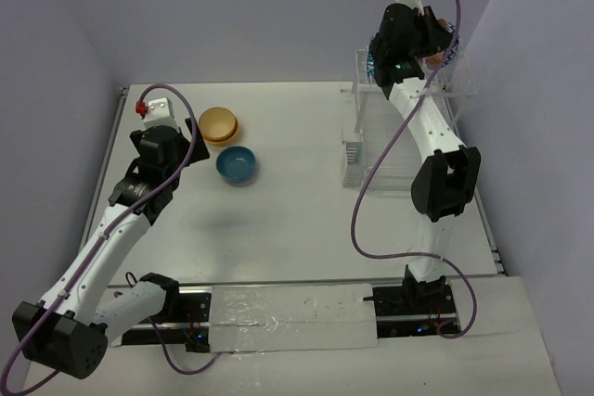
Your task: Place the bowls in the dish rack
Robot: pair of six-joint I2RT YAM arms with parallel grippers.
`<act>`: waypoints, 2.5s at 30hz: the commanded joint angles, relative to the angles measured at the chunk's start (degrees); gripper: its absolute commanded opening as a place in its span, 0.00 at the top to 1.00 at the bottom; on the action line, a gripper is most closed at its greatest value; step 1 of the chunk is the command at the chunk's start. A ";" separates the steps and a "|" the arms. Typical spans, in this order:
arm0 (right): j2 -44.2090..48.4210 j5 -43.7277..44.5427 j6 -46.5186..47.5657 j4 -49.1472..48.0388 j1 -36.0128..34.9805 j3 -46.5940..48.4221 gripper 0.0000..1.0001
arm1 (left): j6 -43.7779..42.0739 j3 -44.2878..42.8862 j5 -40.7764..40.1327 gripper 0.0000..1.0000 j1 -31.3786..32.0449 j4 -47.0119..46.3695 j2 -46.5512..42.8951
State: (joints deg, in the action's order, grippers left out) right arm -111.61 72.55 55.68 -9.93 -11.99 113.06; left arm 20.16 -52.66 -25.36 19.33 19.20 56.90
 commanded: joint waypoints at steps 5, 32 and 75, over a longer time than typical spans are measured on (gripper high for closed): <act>-1.68 -1.71 -6.72 3.78 1.53 4.10 1.00 | -1.00 0.28 0.40 0.01 0.09 -0.83 0.93; -3.87 -11.21 -22.38 27.34 -0.75 7.36 0.99 | -1.09 0.55 1.02 0.01 0.09 -1.01 0.49; 7.27 -20.34 -39.50 43.42 -6.20 7.01 0.35 | -0.74 1.25 2.86 0.01 0.09 -1.54 -1.53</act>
State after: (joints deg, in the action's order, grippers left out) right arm -110.50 55.31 20.45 31.99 -16.78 120.40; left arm 20.16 -51.94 -23.75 19.33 19.22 57.04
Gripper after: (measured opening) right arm 0.639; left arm 0.991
